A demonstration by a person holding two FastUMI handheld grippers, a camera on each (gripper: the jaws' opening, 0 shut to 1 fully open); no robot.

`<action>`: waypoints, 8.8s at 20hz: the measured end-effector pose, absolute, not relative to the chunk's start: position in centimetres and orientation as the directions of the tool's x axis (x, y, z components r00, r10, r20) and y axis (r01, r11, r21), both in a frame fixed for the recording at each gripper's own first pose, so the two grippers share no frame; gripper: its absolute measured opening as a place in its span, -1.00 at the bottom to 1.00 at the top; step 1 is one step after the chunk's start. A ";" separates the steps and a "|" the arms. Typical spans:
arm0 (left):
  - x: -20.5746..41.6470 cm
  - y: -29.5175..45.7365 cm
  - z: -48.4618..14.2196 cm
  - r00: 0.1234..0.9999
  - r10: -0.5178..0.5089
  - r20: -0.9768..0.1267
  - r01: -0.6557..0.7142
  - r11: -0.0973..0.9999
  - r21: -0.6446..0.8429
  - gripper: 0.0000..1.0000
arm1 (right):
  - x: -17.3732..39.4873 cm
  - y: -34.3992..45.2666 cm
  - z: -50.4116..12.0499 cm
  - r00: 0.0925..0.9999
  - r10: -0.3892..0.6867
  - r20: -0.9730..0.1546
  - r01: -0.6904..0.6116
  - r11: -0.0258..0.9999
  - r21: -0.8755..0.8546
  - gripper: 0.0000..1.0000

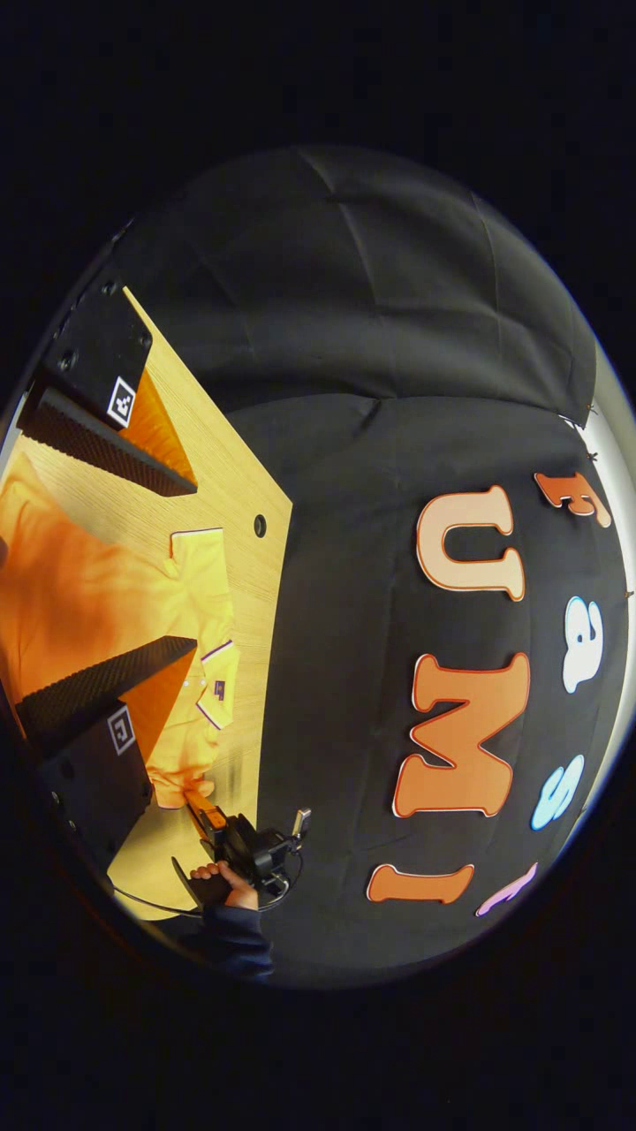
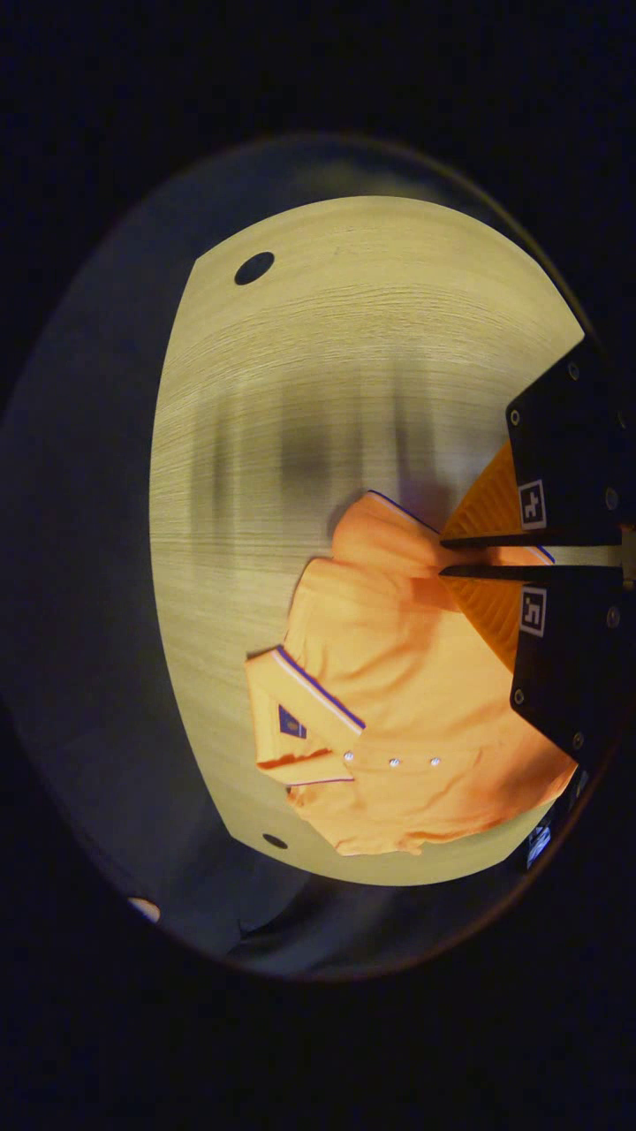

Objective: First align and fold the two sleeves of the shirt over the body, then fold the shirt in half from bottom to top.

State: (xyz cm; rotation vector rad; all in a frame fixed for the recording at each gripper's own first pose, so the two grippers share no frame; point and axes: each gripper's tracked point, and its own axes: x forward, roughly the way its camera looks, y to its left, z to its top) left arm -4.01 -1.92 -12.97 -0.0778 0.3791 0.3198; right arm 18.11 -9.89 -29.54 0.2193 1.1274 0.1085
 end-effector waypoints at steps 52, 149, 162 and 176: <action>20.6 9.1 -38.1 0.254 -0.079 -0.964 -0.134 0.984 -0.116 0.90 | -3.5 -5.3 -12.0 0.847 -0.184 -0.498 0.325 0.922 0.213 0.97; -17.7 -0.9 -36.1 0.288 -0.069 -0.955 0.105 0.994 -0.040 -0.71 | -18.5 -1.8 -37.8 0.456 0.082 -0.886 0.040 0.993 0.113 -0.58; -17.5 -1.2 -36.4 0.254 -0.095 -0.962 0.128 0.990 -0.064 -0.73 | -18.5 -0.2 -37.7 0.402 0.055 -0.914 0.039 0.996 0.077 -0.88; -12.8 -2.4 -34.2 0.384 -0.188 -0.904 0.140 0.980 -0.144 -0.97 | -15.0 1.6 -33.4 0.533 0.233 -0.813 0.078 0.944 0.321 -0.89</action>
